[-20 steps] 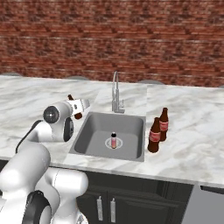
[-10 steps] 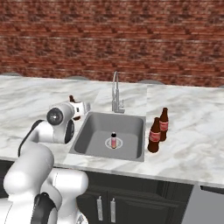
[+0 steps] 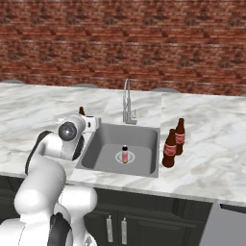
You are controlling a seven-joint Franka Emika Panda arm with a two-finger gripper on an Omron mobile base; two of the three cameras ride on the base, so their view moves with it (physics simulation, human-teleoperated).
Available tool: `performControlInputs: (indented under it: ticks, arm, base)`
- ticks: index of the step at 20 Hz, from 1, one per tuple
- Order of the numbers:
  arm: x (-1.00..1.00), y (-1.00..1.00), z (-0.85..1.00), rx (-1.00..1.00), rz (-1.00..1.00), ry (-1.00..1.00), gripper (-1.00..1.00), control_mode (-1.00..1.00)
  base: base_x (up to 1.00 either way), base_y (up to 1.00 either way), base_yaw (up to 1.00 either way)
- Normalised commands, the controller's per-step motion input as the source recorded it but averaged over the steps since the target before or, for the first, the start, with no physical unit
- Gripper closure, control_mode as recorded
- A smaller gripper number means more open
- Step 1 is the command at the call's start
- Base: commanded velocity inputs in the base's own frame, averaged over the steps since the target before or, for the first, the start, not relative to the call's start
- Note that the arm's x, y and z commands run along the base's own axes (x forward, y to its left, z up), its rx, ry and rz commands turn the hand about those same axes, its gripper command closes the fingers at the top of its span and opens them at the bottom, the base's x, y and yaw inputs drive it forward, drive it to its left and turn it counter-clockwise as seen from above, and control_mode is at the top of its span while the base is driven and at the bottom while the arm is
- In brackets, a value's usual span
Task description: Place the large bottle from the dining counter next to the other large bottle outside the sink, and place the small bottle from the dining counter next to the other small bottle inside the sink.
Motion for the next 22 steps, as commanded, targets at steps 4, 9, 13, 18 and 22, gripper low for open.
performControlInputs:
  ticks: [4,9,13,18,22]
  arm:
    - [0.00,0.00,0.00,0.00,0.00,0.06,1.00,-1.00]
    - [0.00,0.00,0.14,-0.03,0.00,0.04,1.00,-1.00]
    - [0.02,0.00,0.20,-0.07,0.00,0.02,1.00,-1.00]
    - [0.00,0.00,-0.05,-0.12,0.01,0.00,1.00,-1.00]
    - [0.00,0.00,-0.30,-0.11,0.07,-0.01,1.00,-1.00]
  base:
    - [0.00,0.00,0.00]
    - [0.00,0.00,0.00]
    - [0.00,0.00,0.00]
    - [0.00,0.00,0.00]
    - [0.00,0.00,0.00]
